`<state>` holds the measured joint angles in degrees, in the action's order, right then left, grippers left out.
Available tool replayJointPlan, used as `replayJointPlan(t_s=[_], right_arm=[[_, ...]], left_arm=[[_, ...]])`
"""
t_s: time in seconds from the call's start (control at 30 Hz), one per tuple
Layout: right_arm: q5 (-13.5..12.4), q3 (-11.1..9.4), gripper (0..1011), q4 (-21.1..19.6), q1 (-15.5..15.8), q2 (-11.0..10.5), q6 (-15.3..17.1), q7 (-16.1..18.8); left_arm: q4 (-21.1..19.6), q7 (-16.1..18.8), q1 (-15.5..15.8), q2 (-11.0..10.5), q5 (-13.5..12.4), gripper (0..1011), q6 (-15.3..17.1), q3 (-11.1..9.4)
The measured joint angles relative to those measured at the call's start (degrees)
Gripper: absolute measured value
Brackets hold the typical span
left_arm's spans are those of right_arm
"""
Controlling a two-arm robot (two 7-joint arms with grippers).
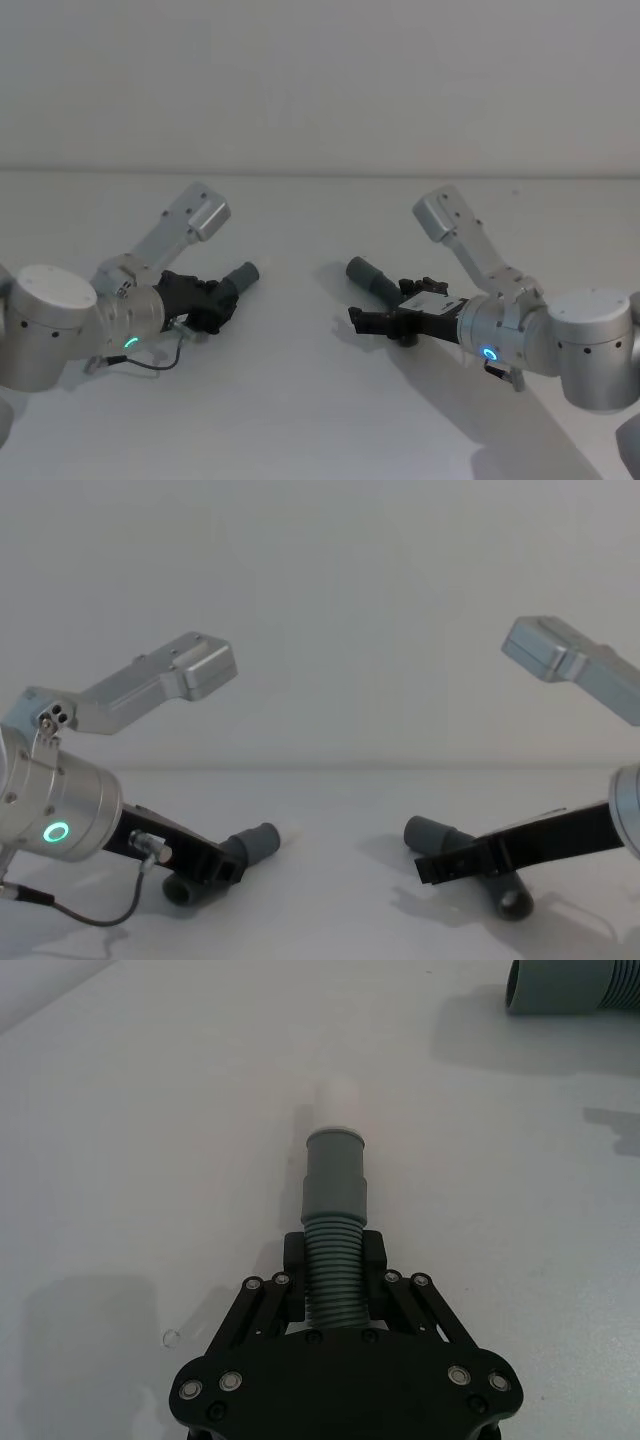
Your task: Use both hands to pick up one end of the pipe from the table, align the ends, and insert them.
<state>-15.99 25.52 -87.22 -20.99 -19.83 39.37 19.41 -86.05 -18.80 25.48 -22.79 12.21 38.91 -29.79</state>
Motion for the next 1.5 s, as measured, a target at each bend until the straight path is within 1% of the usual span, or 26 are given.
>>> replayJointPlan(t_s=[0.27, 0.67, 0.83, 0.87, 0.9, 0.93, 0.97, 1.07, 1.13, 1.17, 1.2, 1.23, 1.33, 1.37, 1.4, 1.43, 1.47, 1.5], right_arm=[[0.3, -0.3, 1001, 1.2, -0.2, 1.0, 0.2, -0.4], [0.5, -0.6, 1001, 2.1, -0.4, 1.8, 0.2, -0.7], [0.6, -0.7, 928, 2.3, -0.4, 1.9, 0.2, -0.8], [0.6, -0.7, 928, 2.3, -0.4, 1.9, 0.2, -0.8], [0.6, -0.7, 886, 2.4, -0.4, 2.0, 0.2, -0.8], [0.6, -0.7, 869, 2.4, -0.4, 2.0, 0.2, -0.8], [0.6, -0.7, 819, 2.4, -0.4, 2.0, 0.2, -0.8], [0.6, -0.7, 747, 2.5, -0.4, 2.1, 0.2, -0.8], [0.6, -0.7, 671, 2.6, -0.5, 2.1, 0.2, -0.8], [0.6, -0.7, 659, 2.6, -0.5, 2.1, 0.2, -0.8], [0.6, -0.7, 587, 2.6, -0.5, 2.2, 0.2, -0.9], [0.6, -0.7, 587, 2.6, -0.5, 2.2, 0.2, -0.9], [0.6, -0.8, 467, 2.6, -0.5, 2.2, 0.2, -0.9], [0.6, -0.8, 467, 2.6, -0.5, 2.2, 0.2, -0.9], [0.6, -0.8, 425, 2.7, -0.5, 2.2, 0.2, -0.9], [0.6, -0.8, 404, 2.7, -0.5, 2.2, 0.2, -0.9], [0.6, -0.8, 346, 2.7, -0.5, 2.2, 0.2, -0.9], [0.6, -0.8, 326, 2.7, -0.5, 2.2, 0.2, -0.9]], left_arm=[[0.0, 0.0, 0.0, 0.0, 0.0, 319, 0.0, 0.0], [0.0, 0.0, 0.0, 0.0, 0.0, 319, 0.0, 0.0], [0.0, 0.0, 0.0, 0.0, 0.0, 319, 0.0, 0.0], [0.0, 0.0, 0.0, 0.0, 0.0, 319, 0.0, 0.0], [0.0, 0.0, 0.0, 0.0, 0.0, 319, 0.0, 0.0], [0.0, 0.0, 0.0, 0.0, 0.0, 319, 0.0, 0.0], [0.0, 0.0, 0.0, 0.0, 0.0, 319, 0.0, 0.0], [0.0, 0.0, 0.0, 0.0, 0.0, 319, 0.0, 0.0], [0.0, 0.0, 0.0, 0.0, 0.0, 319, 0.0, 0.0], [0.0, 0.0, 0.0, 0.0, 0.0, 319, 0.0, 0.0], [0.0, 0.0, 0.0, 0.0, 0.0, 319, 0.0, 0.0], [0.0, 0.0, 0.0, 0.0, 0.0, 319, 0.0, 0.0], [0.0, 0.0, 0.0, 0.0, 0.0, 319, 0.0, 0.0], [0.0, 0.0, 0.0, 0.0, 0.0, 319, 0.0, 0.0], [0.0, 0.0, 0.0, 0.0, 0.0, 319, 0.0, 0.0], [0.0, 0.0, 0.0, 0.0, 0.0, 319, 0.0, 0.0], [0.0, 0.0, 0.0, 0.0, 0.0, 319, 0.0, 0.0], [0.0, 0.0, 0.0, 0.0, 0.0, 319, 0.0, 0.0]])
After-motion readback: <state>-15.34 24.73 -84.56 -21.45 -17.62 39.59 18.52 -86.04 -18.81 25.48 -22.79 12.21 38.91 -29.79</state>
